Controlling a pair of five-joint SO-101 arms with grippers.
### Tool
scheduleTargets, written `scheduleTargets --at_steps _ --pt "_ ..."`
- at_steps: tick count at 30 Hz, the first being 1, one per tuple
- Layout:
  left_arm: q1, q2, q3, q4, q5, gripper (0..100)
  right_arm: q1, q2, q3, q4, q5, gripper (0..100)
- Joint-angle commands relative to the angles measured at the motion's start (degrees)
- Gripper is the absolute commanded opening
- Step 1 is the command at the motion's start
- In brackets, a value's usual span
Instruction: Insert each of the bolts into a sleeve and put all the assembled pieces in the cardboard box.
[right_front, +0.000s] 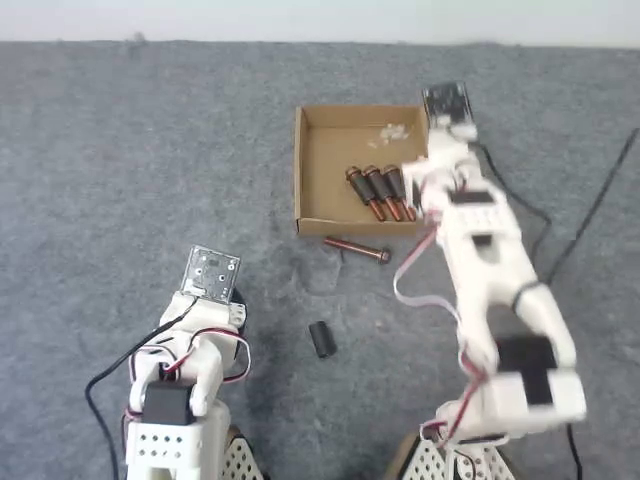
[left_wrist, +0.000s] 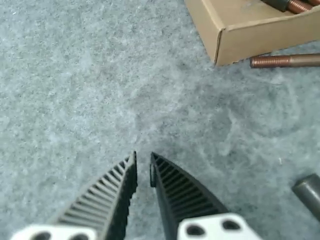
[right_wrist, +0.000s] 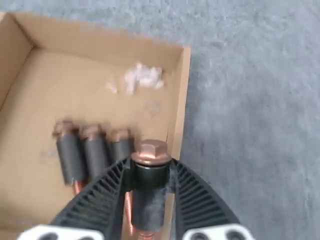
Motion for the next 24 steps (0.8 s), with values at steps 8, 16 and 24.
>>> scheduleTargets --at_steps 8,16,24 --pt "-0.4 -0.6 -0.8 -0.2 -0.4 5 0.2 33.4 -51.4 23.0 0.6 0.6" --pt "-0.3 -0.7 -0.8 -0.4 -0.4 5 0.7 44.4 -66.5 30.4 0.8 6.8" --pt "-0.3 -0.7 -0.8 -1.0 -0.4 5 -0.7 44.4 -74.6 40.0 0.7 3.3"
